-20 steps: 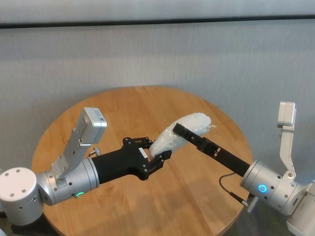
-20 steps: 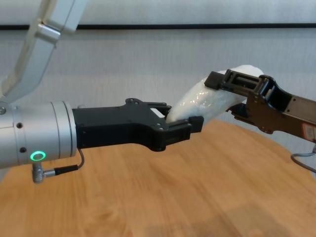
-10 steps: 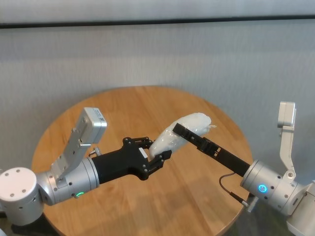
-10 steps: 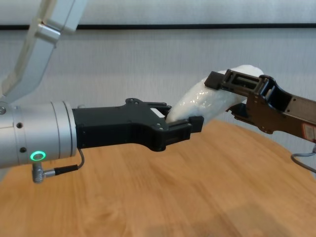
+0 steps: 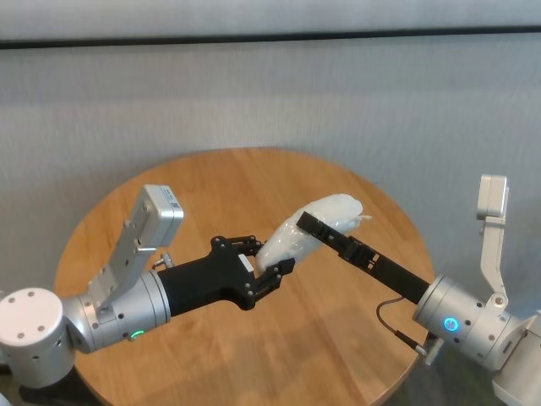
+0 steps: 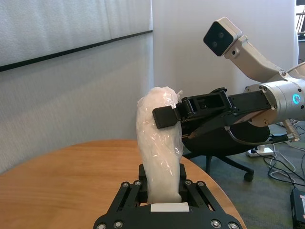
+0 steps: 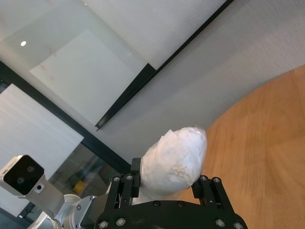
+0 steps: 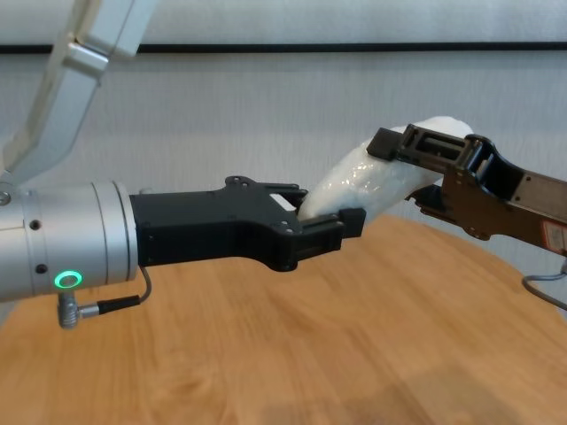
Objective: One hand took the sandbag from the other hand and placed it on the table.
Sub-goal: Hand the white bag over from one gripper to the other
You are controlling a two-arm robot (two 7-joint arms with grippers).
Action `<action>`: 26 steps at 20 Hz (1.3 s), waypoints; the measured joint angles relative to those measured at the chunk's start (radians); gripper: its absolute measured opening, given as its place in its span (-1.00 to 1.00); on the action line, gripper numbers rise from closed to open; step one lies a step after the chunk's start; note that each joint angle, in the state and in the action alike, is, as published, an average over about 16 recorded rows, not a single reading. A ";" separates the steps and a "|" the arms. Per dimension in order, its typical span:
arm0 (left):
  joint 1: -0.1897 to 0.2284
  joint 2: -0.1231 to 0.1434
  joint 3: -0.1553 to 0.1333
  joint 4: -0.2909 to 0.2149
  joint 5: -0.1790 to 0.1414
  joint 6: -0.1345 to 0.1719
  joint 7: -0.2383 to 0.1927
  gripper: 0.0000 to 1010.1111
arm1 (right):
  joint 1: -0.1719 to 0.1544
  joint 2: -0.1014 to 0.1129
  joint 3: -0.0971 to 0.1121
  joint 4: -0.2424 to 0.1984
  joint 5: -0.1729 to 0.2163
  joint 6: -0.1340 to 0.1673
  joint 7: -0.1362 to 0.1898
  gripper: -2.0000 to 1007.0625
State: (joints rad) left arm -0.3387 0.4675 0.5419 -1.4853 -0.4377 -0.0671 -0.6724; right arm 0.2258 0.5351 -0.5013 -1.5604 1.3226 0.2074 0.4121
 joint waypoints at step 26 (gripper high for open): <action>0.000 0.000 0.000 0.000 0.000 -0.001 0.000 -0.21 | 0.006 0.007 -0.010 0.004 0.025 -0.001 0.014 0.17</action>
State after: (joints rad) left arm -0.3388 0.4675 0.5417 -1.4855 -0.4381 -0.0676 -0.6726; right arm 0.2321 0.5425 -0.5110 -1.5564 1.3475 0.2059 0.4262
